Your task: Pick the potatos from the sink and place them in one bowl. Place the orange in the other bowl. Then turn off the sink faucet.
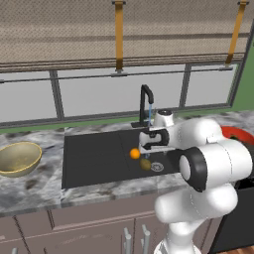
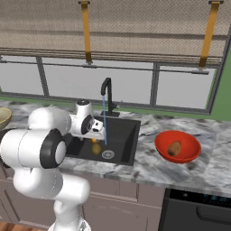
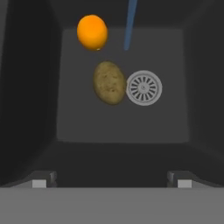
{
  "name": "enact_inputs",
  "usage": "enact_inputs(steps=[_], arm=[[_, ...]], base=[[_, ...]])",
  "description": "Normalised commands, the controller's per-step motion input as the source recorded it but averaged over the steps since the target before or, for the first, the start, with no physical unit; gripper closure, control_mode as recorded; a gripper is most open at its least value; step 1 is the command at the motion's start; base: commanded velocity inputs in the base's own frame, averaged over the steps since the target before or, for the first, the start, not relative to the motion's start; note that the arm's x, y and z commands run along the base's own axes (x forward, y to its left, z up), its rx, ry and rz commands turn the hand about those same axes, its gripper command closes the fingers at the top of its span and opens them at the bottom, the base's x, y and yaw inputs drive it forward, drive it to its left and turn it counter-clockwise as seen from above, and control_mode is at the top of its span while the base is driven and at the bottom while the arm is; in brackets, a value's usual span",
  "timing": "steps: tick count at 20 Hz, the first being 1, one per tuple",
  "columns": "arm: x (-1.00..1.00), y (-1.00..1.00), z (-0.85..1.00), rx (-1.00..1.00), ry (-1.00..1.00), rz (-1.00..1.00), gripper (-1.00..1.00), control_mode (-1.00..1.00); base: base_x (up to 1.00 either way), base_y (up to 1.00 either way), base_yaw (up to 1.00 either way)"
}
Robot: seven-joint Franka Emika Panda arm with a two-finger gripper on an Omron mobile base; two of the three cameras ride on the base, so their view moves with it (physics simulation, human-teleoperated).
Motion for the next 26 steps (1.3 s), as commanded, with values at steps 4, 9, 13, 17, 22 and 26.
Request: enact_inputs(steps=[4,9,13,17,22,26], arm=[[0.19,-0.02,-0.26,0.0,0.0,0.04,-1.0,-1.0],[0.19,-0.01,-0.26,0.0,0.0,0.05,-1.0,-1.0],[0.21,0.0,-0.27,0.0,0.0,0.06,-1.0,-1.0],[0.19,0.0,-0.25,0.0,0.0,0.06,-1.0,-1.0],[0.21,0.0,-0.25,0.0,0.0,0.05,-1.0,-1.0],[0.25,0.0,-0.26,0.0,0.0,0.05,-1.0,-1.0]], base=[[0.0,0.0,0.0],[0.0,0.0,0.0],[0.0,0.0,0.0],[0.0,0.0,0.0],[0.0,0.0,0.0],[0.0,0.0,0.0]])
